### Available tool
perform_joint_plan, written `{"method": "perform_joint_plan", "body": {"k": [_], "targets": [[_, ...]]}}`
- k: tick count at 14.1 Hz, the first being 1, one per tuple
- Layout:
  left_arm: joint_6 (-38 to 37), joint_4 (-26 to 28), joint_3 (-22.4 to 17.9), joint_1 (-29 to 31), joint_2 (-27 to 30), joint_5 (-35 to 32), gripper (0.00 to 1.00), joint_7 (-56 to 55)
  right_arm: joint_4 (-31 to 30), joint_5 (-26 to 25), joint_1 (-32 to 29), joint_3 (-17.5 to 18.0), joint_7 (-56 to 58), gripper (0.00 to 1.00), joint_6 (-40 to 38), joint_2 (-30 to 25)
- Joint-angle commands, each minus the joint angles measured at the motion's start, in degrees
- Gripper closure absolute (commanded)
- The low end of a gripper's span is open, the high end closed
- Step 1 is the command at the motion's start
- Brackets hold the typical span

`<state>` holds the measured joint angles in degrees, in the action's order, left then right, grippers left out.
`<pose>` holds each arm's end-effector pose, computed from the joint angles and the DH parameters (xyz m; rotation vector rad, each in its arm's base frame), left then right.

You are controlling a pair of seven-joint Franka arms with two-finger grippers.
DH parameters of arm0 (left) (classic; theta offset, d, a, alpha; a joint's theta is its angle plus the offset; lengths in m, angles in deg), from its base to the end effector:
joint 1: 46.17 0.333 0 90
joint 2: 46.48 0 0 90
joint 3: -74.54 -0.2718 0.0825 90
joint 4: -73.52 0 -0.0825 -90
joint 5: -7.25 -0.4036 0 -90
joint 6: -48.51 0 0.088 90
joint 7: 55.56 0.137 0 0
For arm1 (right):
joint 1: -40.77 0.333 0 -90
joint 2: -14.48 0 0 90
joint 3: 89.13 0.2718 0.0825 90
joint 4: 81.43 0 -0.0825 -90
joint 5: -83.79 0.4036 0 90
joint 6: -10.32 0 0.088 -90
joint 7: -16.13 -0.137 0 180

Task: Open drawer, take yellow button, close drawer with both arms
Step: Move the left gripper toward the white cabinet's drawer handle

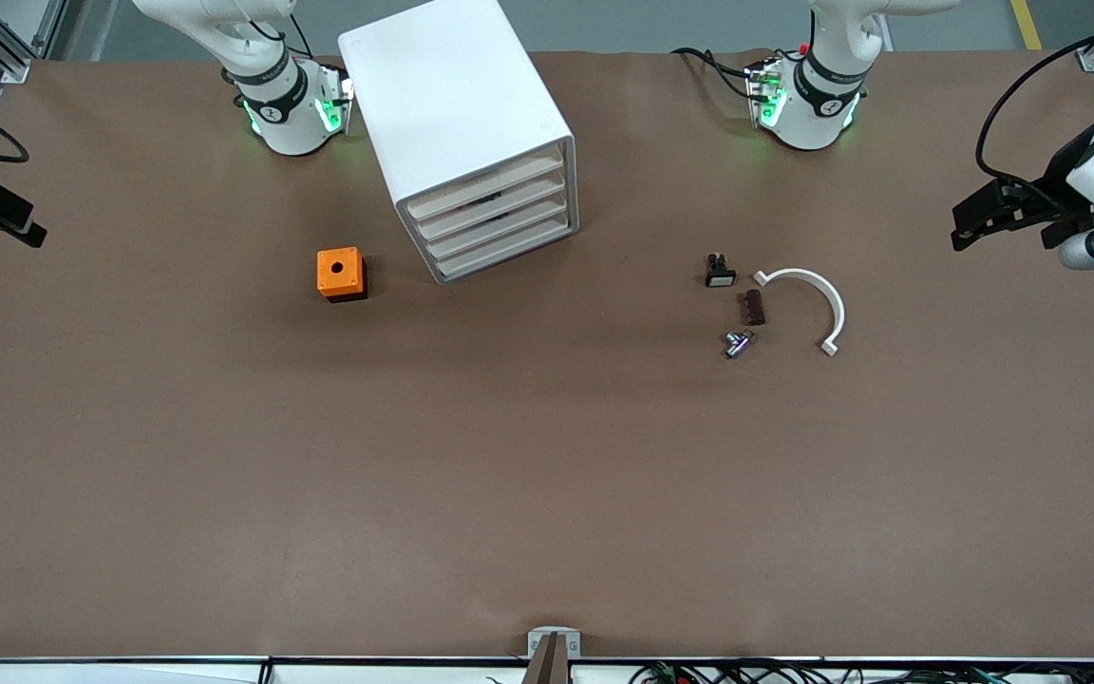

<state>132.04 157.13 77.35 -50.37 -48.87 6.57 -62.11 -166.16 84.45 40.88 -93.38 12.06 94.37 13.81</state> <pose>0.5686 -0.0677 0.5709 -3.1261 0.0109 0.0650 0.5588 -0.0390 0.5925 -3.1214 0.2221 0.0003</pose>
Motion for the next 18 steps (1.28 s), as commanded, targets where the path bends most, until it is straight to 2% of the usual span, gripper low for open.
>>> {"method": "perform_joint_plan", "body": {"k": [1, 6, 11, 14, 18], "targets": [[-0.03, -0.46, 0.7, 0.42, -0.07, 0.24, 0.0, -0.13, 0.44, -1.19, -0.73, 0.73, -0.06, 0.0, -0.47, -0.3], [-0.03, -0.55, 0.79, -0.02, -0.25, 0.24, 0.0, 0.75, 0.44, -1.19, -0.73, 0.73, -0.06, 0.0, -0.47, -0.3], [-2.75, -0.2, 2.28, -2.83, -4.81, 1.98, 0.0, 2.33, 0.44, -1.1, -0.73, 0.73, -0.15, 0.0, -0.38, -0.3], [-5.21, -0.02, 2.55, -3.01, -8.93, 11.28, 0.0, 4.87, 0.44, -1.1, -0.81, 0.73, -0.15, 0.0, -0.38, -0.3], [-6.01, -0.19, 6.94, -3.1, -14.12, 19.9, 0.0, 5.76, 0.53, -1.1, -0.81, 0.73, -0.15, 0.0, -0.38, -0.21]]}}
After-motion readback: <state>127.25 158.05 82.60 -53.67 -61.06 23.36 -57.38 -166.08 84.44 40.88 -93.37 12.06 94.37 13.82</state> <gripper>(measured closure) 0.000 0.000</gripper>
